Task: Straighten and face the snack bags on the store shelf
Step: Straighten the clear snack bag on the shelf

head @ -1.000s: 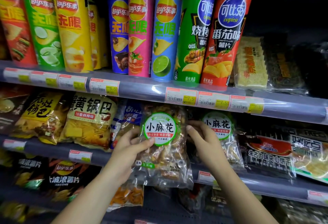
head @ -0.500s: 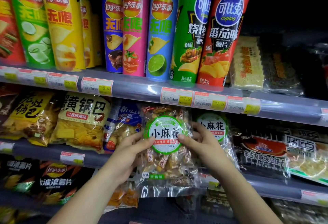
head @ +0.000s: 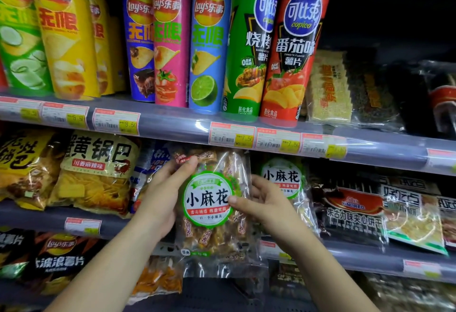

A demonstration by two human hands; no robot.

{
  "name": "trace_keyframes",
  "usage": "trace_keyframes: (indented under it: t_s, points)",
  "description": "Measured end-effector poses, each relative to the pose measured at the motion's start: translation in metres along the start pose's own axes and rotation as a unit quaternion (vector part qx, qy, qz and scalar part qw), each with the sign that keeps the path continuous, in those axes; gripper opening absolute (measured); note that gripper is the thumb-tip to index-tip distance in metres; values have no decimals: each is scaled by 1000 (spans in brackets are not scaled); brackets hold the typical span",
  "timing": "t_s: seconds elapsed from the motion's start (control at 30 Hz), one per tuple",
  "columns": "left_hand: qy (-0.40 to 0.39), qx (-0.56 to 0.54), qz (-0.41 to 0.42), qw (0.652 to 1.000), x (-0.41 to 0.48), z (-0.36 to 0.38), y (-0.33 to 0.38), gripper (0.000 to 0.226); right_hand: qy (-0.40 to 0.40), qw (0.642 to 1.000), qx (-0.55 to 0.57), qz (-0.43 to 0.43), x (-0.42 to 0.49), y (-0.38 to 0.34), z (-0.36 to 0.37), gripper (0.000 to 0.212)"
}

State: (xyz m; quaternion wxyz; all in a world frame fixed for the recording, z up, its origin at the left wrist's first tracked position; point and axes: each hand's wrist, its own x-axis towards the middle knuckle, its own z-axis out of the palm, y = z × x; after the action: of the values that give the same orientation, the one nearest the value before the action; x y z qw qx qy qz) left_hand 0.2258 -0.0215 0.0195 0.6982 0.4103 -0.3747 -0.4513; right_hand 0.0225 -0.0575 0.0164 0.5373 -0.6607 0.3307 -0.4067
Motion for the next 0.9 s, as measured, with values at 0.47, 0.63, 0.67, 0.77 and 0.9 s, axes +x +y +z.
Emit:
trace_keyframes:
  t_s: [0.47,0.63,0.67,0.77,0.9]
  points:
    - [-29,33,-19,999,-5,-10,16,37,1,999,39,6,-3,-12,23,23]
    - [37,11,2,999,2,-18,23,15,-17,1000,20,7,-12,-13,25,6]
    - [41,12,-6,999,4,-22,23,22,-22,999,24,9,-15,-13,25,9]
    - [19,23,-38,999,2,-31,24,43,-44,998,44,10,-22,-11,24,6]
    - [-12,38,-55,998,-2,-37,22,57,-45,998,44,11,-27,-8,24,16]
